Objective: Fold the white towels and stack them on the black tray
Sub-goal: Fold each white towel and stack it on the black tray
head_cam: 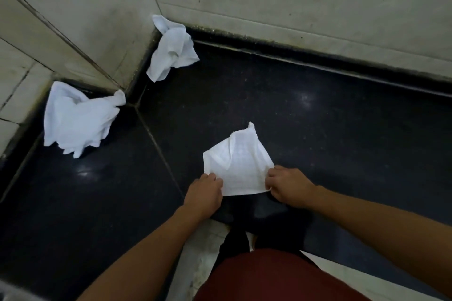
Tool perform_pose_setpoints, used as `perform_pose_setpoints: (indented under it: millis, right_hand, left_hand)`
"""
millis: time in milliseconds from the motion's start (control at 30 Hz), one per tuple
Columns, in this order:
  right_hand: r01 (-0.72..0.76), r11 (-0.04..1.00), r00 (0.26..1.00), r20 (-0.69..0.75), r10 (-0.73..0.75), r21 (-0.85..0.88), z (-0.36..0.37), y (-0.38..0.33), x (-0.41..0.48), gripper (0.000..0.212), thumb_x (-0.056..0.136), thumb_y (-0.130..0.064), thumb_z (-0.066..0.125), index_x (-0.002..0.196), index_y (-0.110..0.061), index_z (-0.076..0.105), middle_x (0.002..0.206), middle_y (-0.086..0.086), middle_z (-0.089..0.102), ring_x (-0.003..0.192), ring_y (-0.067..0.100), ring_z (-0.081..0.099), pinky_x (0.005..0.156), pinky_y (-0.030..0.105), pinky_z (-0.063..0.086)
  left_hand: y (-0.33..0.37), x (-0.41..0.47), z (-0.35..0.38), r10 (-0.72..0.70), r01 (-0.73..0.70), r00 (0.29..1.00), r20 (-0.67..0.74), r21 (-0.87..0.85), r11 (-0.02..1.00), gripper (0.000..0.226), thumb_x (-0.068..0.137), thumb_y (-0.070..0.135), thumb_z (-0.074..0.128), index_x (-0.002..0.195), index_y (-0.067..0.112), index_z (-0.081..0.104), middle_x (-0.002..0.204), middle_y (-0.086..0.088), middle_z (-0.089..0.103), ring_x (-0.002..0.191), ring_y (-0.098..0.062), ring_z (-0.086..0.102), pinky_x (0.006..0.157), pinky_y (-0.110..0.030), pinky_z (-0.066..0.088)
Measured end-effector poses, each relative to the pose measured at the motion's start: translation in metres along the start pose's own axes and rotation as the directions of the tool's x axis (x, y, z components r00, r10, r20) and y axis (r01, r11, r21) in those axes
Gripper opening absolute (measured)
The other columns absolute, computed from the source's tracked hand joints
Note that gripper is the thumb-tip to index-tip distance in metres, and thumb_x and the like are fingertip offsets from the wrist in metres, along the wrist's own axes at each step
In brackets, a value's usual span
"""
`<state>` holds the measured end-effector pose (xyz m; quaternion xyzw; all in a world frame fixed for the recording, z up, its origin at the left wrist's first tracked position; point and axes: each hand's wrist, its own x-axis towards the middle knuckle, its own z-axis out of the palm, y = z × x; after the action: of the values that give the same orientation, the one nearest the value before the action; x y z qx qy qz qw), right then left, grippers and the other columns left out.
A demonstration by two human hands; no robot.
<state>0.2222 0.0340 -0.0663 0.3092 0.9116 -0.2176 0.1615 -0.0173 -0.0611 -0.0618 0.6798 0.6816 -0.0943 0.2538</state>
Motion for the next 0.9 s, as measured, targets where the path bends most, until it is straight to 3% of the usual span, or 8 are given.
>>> perform_pose_setpoints:
  millis: [133, 333, 467, 533, 600, 700, 800, 900]
  right_hand:
    - [-0.019, 0.997, 0.997, 0.070, 0.013, 0.076, -0.003, 0.004, -0.011, 0.030, 0.090, -0.028, 0.048, 0.115, -0.026, 0.065, 0.118, -0.006, 0.058, 0.111, 0.016, 0.053, 0.085, 0.033, 0.048]
    - [-0.172, 0.974, 0.975, -0.114, 0.190, 0.151, -0.063, 0.025, 0.028, 0.034, 0.092, -0.029, 0.048, 0.124, -0.023, 0.058, 0.114, 0.003, 0.057, 0.104, 0.024, 0.058, 0.080, 0.034, 0.048]
    - [-0.192, 0.979, 0.979, -0.054, 0.196, 0.070, -0.089, 0.023, 0.075, 0.059, 0.092, -0.022, 0.053, 0.147, -0.027, 0.033, 0.139, 0.008, 0.041, 0.123, 0.028, 0.044, 0.093, 0.042, 0.044]
    - [-0.167, 0.985, 0.986, 0.021, 0.168, -0.032, -0.090, 0.021, 0.092, 0.055, 0.091, -0.020, 0.055, 0.143, -0.028, 0.039, 0.144, 0.007, 0.035, 0.127, 0.029, 0.039, 0.094, 0.042, 0.044]
    - [-0.163, 0.984, 0.983, 0.070, 0.169, -0.072, -0.086, 0.024, 0.101, 0.040, 0.088, -0.022, 0.057, 0.128, -0.024, 0.055, 0.142, 0.005, 0.037, 0.126, 0.028, 0.038, 0.092, 0.041, 0.043]
    - [-0.268, 0.957, 0.963, 0.075, 0.260, 0.111, -0.084, 0.035, 0.104, 0.020, 0.081, -0.029, 0.065, 0.100, -0.025, 0.065, 0.118, 0.002, 0.055, 0.111, 0.025, 0.051, 0.079, 0.036, 0.045]
    - [-0.406, 0.808, 0.912, 0.127, 0.390, 0.428, -0.091, 0.045, 0.110, 0.016, 0.073, -0.030, 0.076, 0.075, -0.027, 0.061, 0.088, -0.002, 0.063, 0.090, 0.022, 0.063, 0.068, 0.030, 0.046]
    - [-0.455, 0.673, 0.869, 0.124, 0.480, 0.583, -0.098, 0.049, 0.120, 0.016, 0.073, -0.022, 0.080, 0.077, -0.019, 0.065, 0.089, 0.003, 0.066, 0.089, 0.021, 0.063, 0.069, 0.028, 0.045]
  left_hand:
    - [0.006, -0.005, 0.000, -0.046, 0.043, 0.998, -0.050, -0.065, 0.997, 0.021, 0.093, 0.020, 0.045, 0.108, 0.014, 0.059, 0.110, -0.003, 0.056, 0.097, -0.020, 0.054, 0.074, -0.034, 0.047]
    - [-0.006, 0.032, -0.015, -0.093, 0.104, 0.974, -0.208, 0.044, 0.994, 0.037, 0.084, 0.008, 0.055, 0.120, 0.012, 0.056, 0.117, -0.009, 0.050, 0.103, -0.025, 0.048, 0.076, -0.034, 0.046]
    - [-0.007, 0.050, -0.012, -0.073, 0.098, 0.982, -0.175, 0.139, 0.985, 0.033, 0.085, 0.010, 0.052, 0.118, 0.013, 0.056, 0.116, -0.009, 0.049, 0.102, -0.026, 0.048, 0.080, -0.036, 0.047]
    - [-0.008, 0.053, -0.009, -0.094, 0.119, 0.979, -0.179, 0.132, 0.984, 0.028, 0.089, 0.014, 0.050, 0.116, 0.014, 0.057, 0.115, -0.008, 0.049, 0.102, -0.025, 0.049, 0.079, -0.035, 0.047]
    - [-0.011, 0.055, -0.008, -0.155, 0.162, 0.965, -0.209, 0.013, 0.987, 0.022, 0.092, 0.017, 0.050, 0.111, 0.014, 0.061, 0.111, -0.007, 0.051, 0.100, -0.023, 0.050, 0.074, -0.035, 0.047]
    - [-0.016, 0.056, -0.012, -0.302, 0.222, 0.922, -0.241, -0.309, 0.925, 0.015, 0.091, 0.017, 0.052, 0.096, 0.010, 0.063, 0.097, -0.004, 0.053, 0.085, -0.019, 0.053, 0.064, -0.032, 0.043]
    - [-0.029, 0.057, -0.024, -0.490, 0.287, 0.854, -0.176, -0.626, 0.725, 0.008, 0.088, 0.012, 0.055, 0.084, 0.012, 0.063, 0.081, -0.001, 0.060, 0.071, -0.016, 0.057, 0.061, -0.030, 0.046]
    - [-0.048, 0.063, -0.031, -0.603, 0.359, 0.795, -0.062, -0.753, 0.551, 0.009, 0.088, 0.011, 0.057, 0.081, 0.013, 0.063, 0.074, -0.003, 0.064, 0.069, -0.020, 0.063, 0.064, -0.032, 0.053]
